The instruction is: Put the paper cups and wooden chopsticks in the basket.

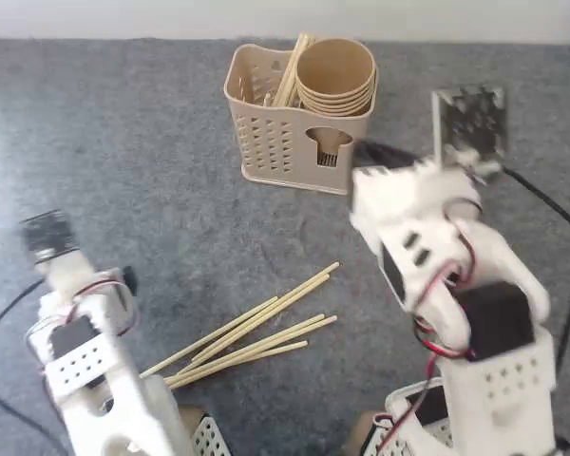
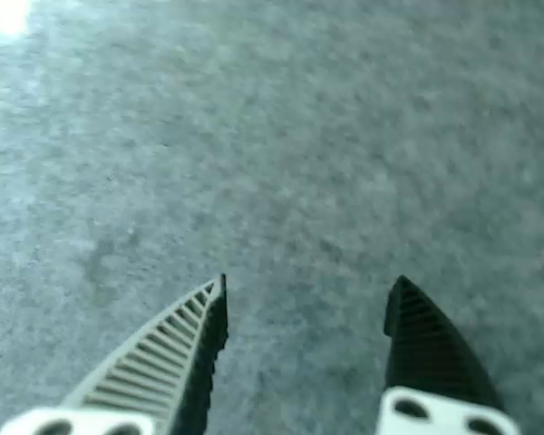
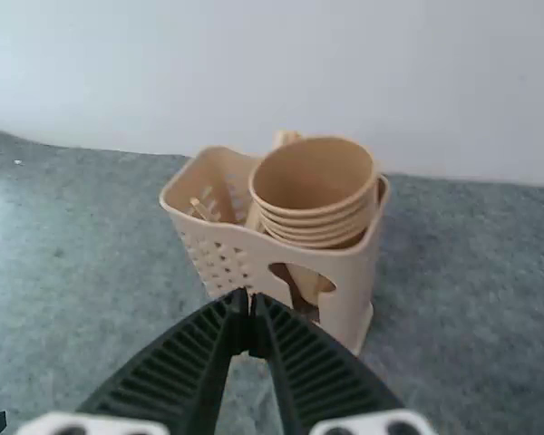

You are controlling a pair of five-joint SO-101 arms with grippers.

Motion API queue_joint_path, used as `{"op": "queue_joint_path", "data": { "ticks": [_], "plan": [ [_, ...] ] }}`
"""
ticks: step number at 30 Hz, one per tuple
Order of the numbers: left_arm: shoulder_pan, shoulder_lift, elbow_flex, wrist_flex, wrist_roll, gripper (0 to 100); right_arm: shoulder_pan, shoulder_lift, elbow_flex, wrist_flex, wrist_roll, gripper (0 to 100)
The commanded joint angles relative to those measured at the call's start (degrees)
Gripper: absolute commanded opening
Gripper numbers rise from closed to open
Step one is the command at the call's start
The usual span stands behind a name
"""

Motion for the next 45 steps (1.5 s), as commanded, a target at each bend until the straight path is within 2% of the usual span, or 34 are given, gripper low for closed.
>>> {"op": "queue_joint_path", "data": {
  "ticks": [1,6,12,17,21,24,30,34,45],
  "plan": [
    [6.24,-1.58,-4.26,5.36,-5.36,27,4.26,-7.69,6.07,2.59,-0.62,0.9],
    [14.86,-1.58,-7.87,13.71,-15.65,27,12.18,-16.84,19.34,6.64,-0.18,0.9],
    [24.88,-1.58,-16.31,25.85,-25.41,27,27.12,-24.31,38.07,3.12,7.74,0.9],
    [37.8,-1.58,-22.64,37.71,-26.9,27,34.07,-26.77,51.08,-3.3,7.74,0.9],
    [47.47,-1.23,-22.64,40.7,-26.9,27,34.77,-26.86,58.99,-8.66,7.74,0.9],
    [52.31,-1.14,-20.0,39.56,-26.9,27,34.77,-27.38,64.18,-12.09,7.82,0.9],
    [57.05,-1.14,-10.68,30.07,-26.9,27,36.88,-27.38,65.23,-12.88,7.91,0.9],
    [57.05,-1.14,-6.29,23.74,-26.99,27,36.88,-27.38,65.23,-12.88,7.91,0.9],
    [56.88,-1.14,0.48,12.66,-29.01,27,36.88,-27.38,65.23,-12.79,8.0,0.9]
  ]
}}
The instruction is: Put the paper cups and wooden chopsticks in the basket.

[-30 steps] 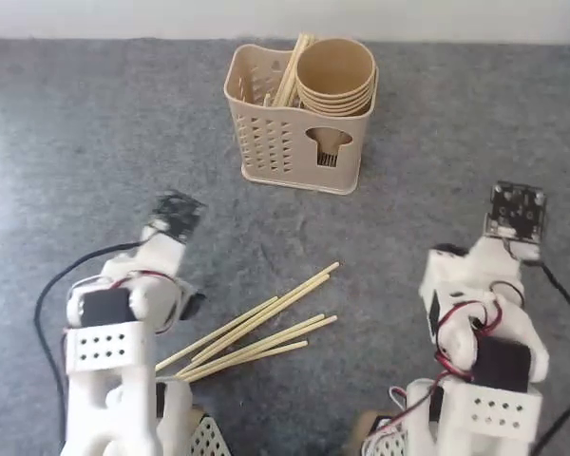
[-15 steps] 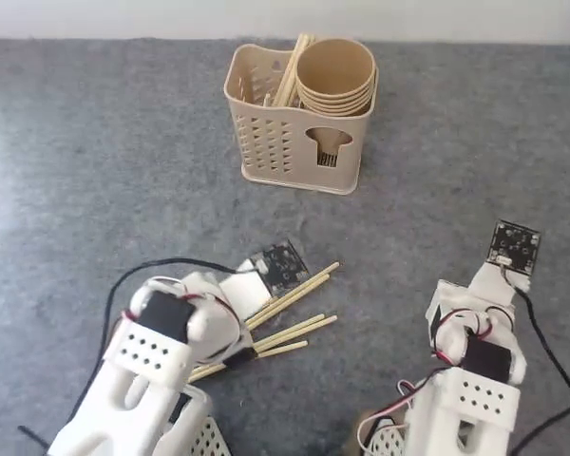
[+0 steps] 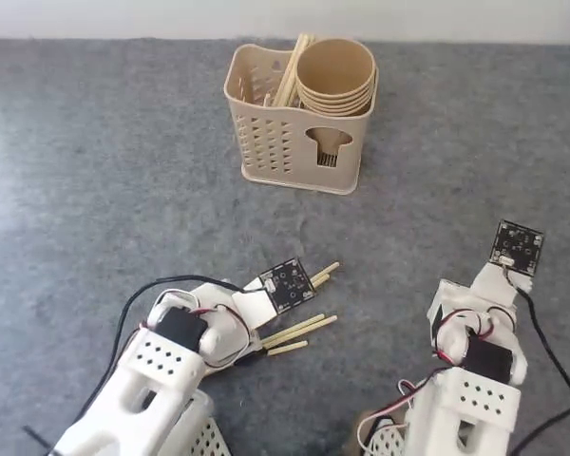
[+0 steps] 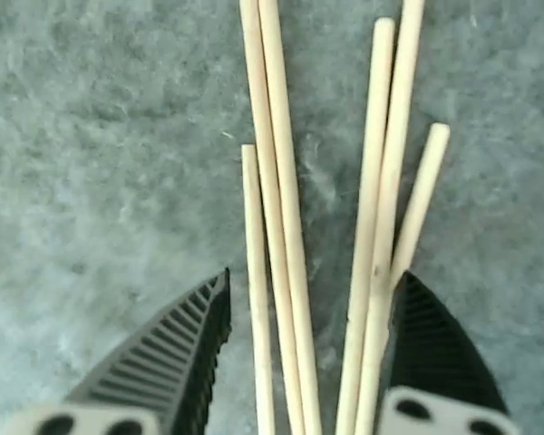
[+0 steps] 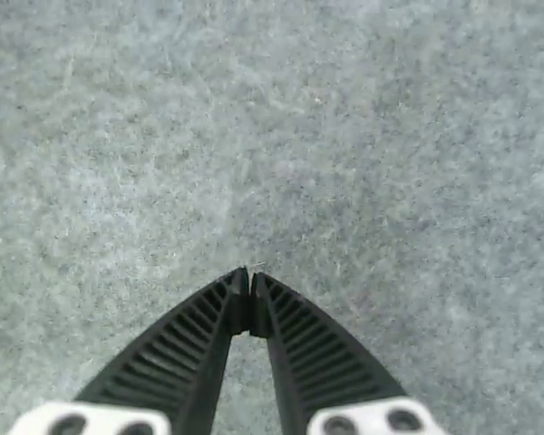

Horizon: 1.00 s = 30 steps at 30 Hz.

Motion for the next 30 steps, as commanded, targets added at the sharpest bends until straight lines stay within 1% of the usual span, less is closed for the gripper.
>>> {"op": "queue_joint_path", "data": {
  "ticks": [1,6,9,11,14,15,17,27,29,30],
  "plan": [
    [0.18,-1.14,0.84,-4.13,-0.53,27,0.66,-1.1,-0.35,-0.57,1.14,0.9],
    [-2.9,-1.05,2.24,-8.53,-0.62,27,0.66,-1.1,-0.53,-0.31,1.23,0.9],
    [-3.25,-1.05,2.68,-8.97,-0.53,26,0.66,-1.1,-0.53,-0.31,1.23,0.9],
    [-3.25,-1.05,2.95,-9.67,-0.53,19,0.66,-1.1,-0.53,-0.31,1.05,0.9],
    [-3.08,-1.05,3.65,-10.29,-0.53,2,0.75,-1.1,-0.44,-0.31,1.05,0.9],
    [-3.08,-1.05,3.74,-10.11,-0.53,0,0.75,-1.1,-0.44,-0.31,1.14,0.9],
    [-3.08,-1.05,3.74,-9.32,-0.53,2,0.75,-1.1,-0.44,-0.31,1.23,0.9],
    [-3.34,-1.23,3.56,-8.88,-0.26,1,0.75,-1.1,-0.26,-0.31,1.32,0.9],
    [-3.52,-1.23,2.07,-7.91,-0.18,5,0.75,-1.1,-0.26,-0.31,1.32,0.9],
    [-3.78,-1.32,0.48,-5.89,0.44,8,0.75,-1.1,-0.26,-0.31,1.32,0.9]
  ]
}}
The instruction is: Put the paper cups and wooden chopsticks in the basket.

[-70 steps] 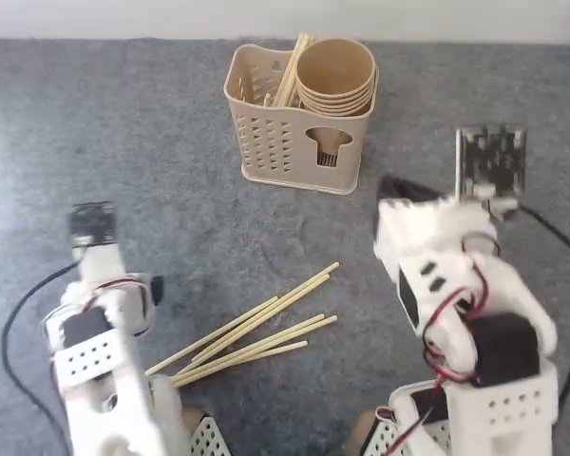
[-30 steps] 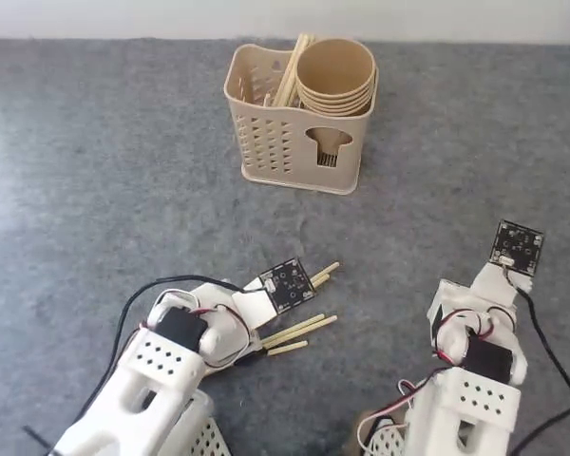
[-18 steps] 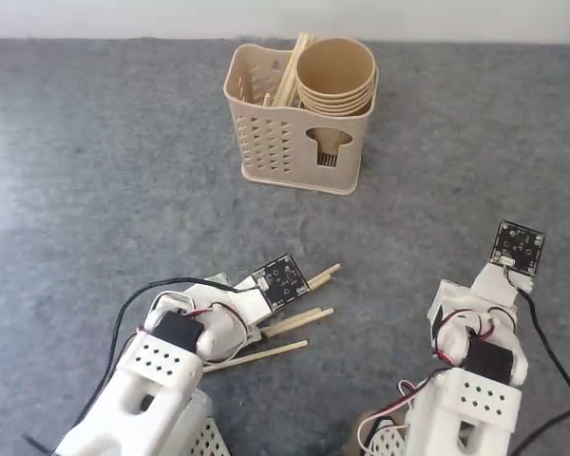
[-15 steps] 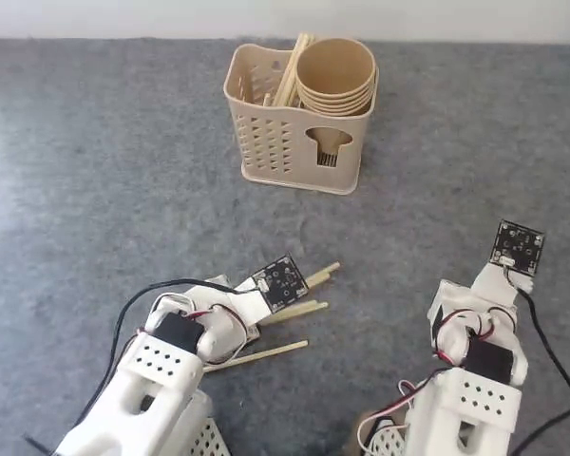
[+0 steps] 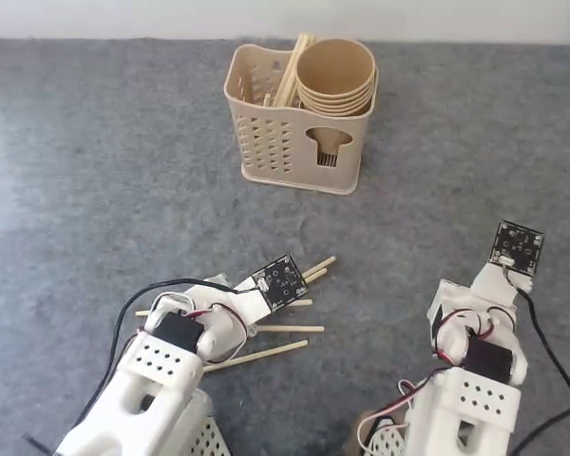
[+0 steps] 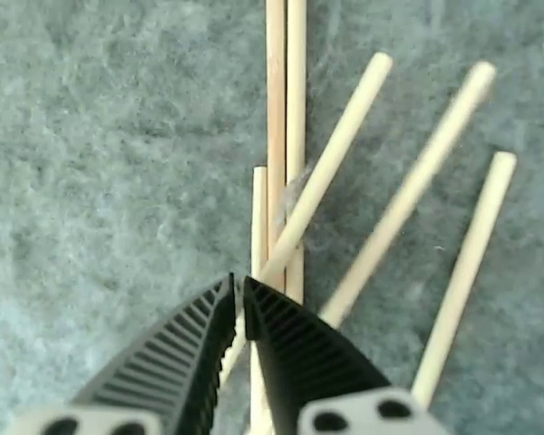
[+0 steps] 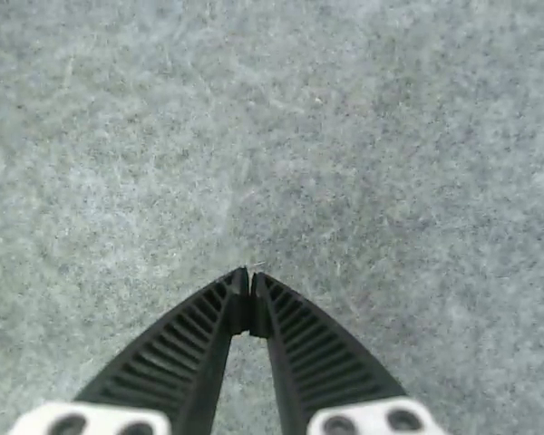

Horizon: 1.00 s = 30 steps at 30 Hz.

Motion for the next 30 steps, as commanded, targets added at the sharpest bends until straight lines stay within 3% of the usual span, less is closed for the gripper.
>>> {"op": "queue_joint_path", "data": {
  "ticks": [1,4,9,24,30],
  "plan": [
    [-1.67,-1.49,-5.67,5.45,1.85,12,0.75,-1.1,-0.26,-0.31,1.32,0.9],
    [-3.96,-1.14,-15.34,13.98,7.03,21,0.75,-1.1,-0.26,-0.31,1.32,0.9],
    [-3.6,-0.53,-24.57,22.77,7.38,21,0.75,-1.1,-0.26,-0.31,1.32,0.9],
    [-1.76,32.97,-28.88,9.58,7.74,21,0.75,-1.1,-0.26,-0.31,1.32,0.9],
    [-1.67,43.6,-29.05,8.09,7.74,21,0.75,-1.1,-0.26,-0.31,1.32,0.9]
  ]
}}
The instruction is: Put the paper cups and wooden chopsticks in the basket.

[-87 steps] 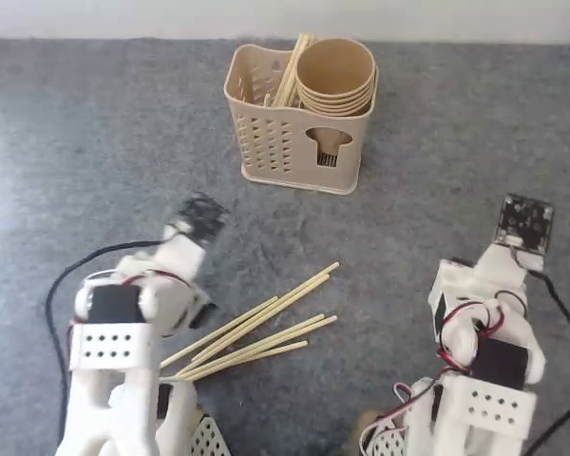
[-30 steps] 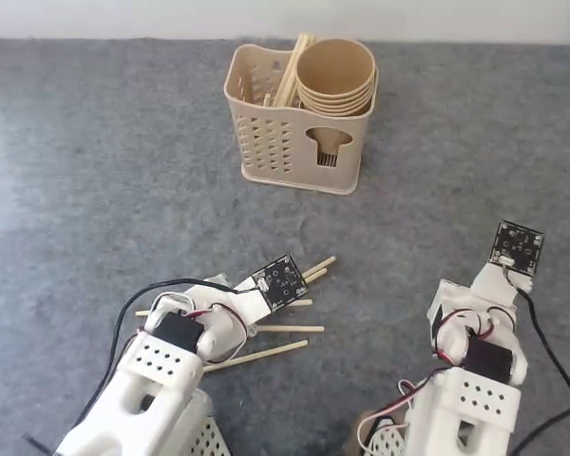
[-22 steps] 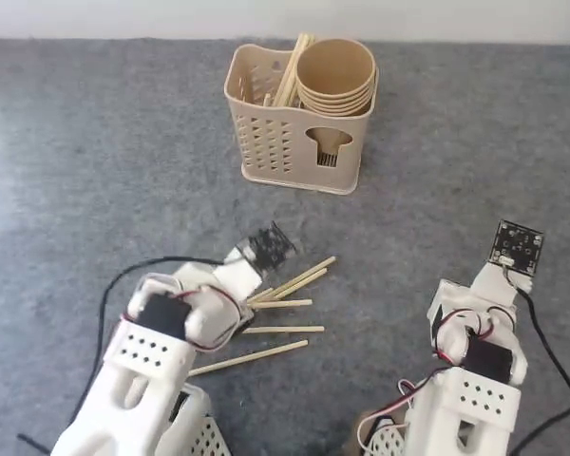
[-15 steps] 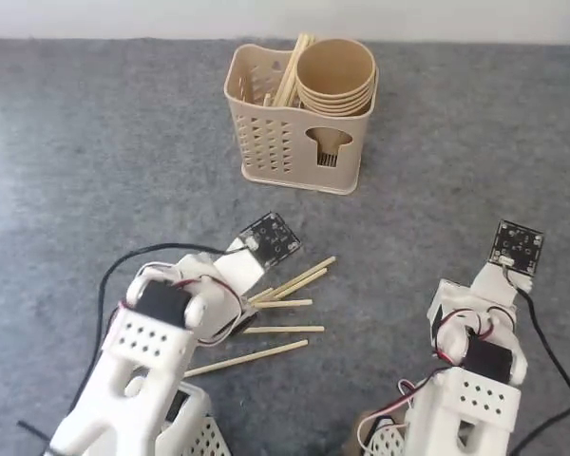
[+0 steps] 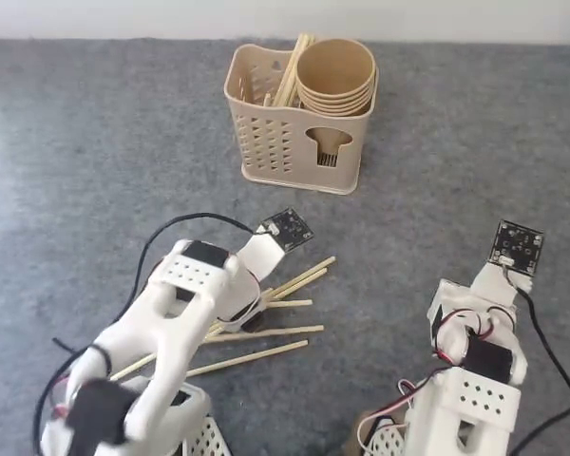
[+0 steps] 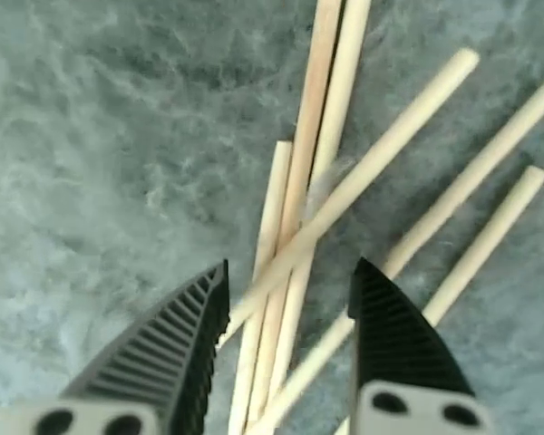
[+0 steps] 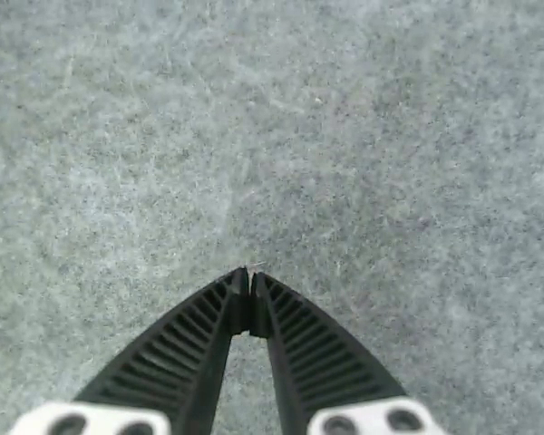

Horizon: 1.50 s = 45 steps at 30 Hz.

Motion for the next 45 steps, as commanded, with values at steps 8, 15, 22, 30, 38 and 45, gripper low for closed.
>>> {"op": "queue_joint_path", "data": {
  "ticks": [8,15,22,30,38,45],
  "plan": [
    [0.79,19.25,-10.59,4.57,0.26,1,0.75,-1.1,-0.26,-0.48,1.32,0.9],
    [0.79,16.88,-15.34,11.16,0.26,1,0.75,-1.1,-0.26,-0.48,1.32,0.9],
    [0.79,3.96,-19.38,24.35,0.26,1,0.75,-1.1,-0.26,-0.57,1.32,0.9],
    [0.35,-8.7,-25.1,32.18,0.35,1,0.75,-1.1,-0.26,-0.57,1.32,0.9],
    [0.53,-16.09,-33.36,31.82,6.68,1,0.75,-1.1,-0.18,-0.66,1.32,0.9],
    [0.18,-25.05,-41.01,28.4,10.73,1,0.75,-1.1,-0.18,-0.66,1.32,0.9]
  ]
}}
